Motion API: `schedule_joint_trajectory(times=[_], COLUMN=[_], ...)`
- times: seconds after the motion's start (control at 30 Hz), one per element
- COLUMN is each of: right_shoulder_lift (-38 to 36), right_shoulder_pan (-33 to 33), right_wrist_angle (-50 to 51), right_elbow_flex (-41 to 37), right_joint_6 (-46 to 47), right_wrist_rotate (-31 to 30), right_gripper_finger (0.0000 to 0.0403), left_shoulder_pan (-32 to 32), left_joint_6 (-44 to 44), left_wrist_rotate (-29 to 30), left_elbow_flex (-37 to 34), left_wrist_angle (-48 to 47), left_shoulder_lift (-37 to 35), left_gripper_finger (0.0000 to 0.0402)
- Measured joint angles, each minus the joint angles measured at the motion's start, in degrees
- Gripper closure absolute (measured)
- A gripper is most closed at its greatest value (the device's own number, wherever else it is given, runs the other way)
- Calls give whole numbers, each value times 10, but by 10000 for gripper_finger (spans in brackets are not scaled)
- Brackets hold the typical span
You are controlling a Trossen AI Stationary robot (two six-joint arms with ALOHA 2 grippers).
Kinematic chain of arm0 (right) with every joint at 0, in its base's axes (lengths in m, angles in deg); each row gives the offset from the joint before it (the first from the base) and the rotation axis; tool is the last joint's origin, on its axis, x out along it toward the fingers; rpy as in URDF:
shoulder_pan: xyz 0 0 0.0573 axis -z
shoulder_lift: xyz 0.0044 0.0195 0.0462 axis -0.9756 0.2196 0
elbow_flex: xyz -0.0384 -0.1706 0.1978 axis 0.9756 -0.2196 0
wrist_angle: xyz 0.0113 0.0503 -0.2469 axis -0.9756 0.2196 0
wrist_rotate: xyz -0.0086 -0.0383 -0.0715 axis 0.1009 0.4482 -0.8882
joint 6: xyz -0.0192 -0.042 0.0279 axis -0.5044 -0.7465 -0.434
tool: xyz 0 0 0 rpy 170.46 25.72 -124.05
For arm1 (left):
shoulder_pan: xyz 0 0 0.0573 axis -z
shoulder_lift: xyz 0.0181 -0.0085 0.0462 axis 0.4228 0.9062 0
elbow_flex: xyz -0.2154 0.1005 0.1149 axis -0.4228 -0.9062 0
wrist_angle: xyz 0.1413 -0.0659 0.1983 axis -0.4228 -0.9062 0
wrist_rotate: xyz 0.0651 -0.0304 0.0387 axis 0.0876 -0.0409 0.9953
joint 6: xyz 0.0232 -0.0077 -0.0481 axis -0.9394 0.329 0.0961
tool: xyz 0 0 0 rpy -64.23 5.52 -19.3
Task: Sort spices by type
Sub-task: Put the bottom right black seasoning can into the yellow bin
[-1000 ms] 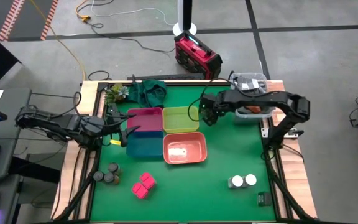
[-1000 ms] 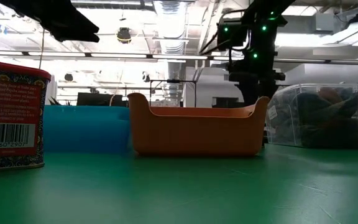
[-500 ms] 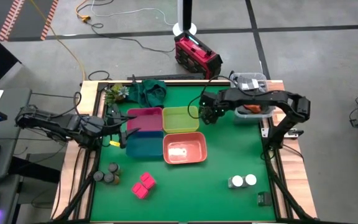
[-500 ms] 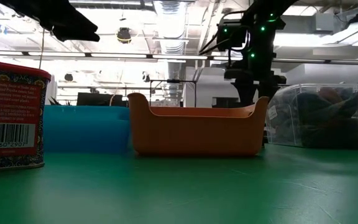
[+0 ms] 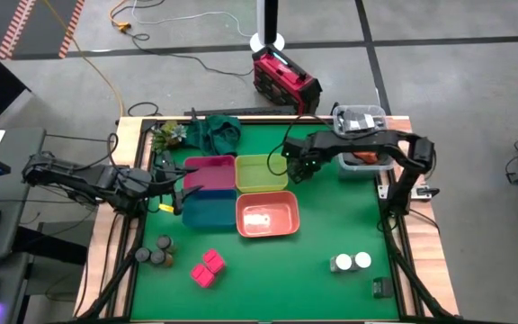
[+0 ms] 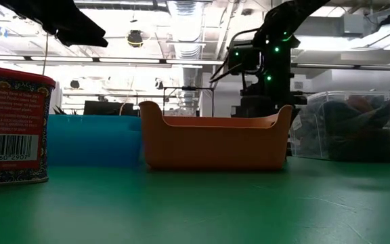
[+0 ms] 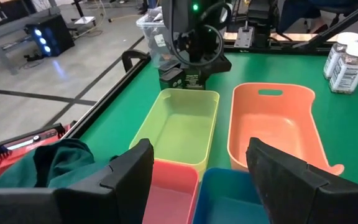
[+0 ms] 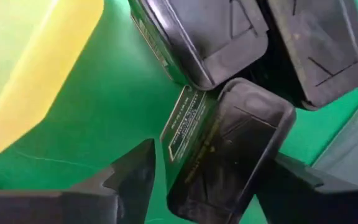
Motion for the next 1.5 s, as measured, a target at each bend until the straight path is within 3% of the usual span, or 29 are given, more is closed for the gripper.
schedule_joint_trajectory(times=[0.4,0.8,0.93,1.13,1.3,1.5], right_shoulder_lift=[-34,-123,-164,-212,-204,-134], right_shoulder_pan=[-5,-108,-143,-162,-153,-123], right_wrist_angle=[24,68,34,-59,-162,-249], right_elbow_flex=[0,0,0,1,1,25], right_joint_6=[-29,-1,-12,-59,-128,-237], right_wrist_rotate=[10,27,18,7,-10,15], right_gripper_finger=[254,224,251,250,225,252], left_shoulder_pan=[0,0,0,0,0,0], left_joint_6=[14,51,51,71,85,77], left_wrist_rotate=[0,0,0,-15,-22,-103], left_elbow_flex=[0,0,0,0,0,0], left_wrist_angle=[-12,-29,-21,-21,-16,59], left_shoulder_lift=[0,0,0,0,0,0], left_gripper_finger=[157,157,157,157,157,157])
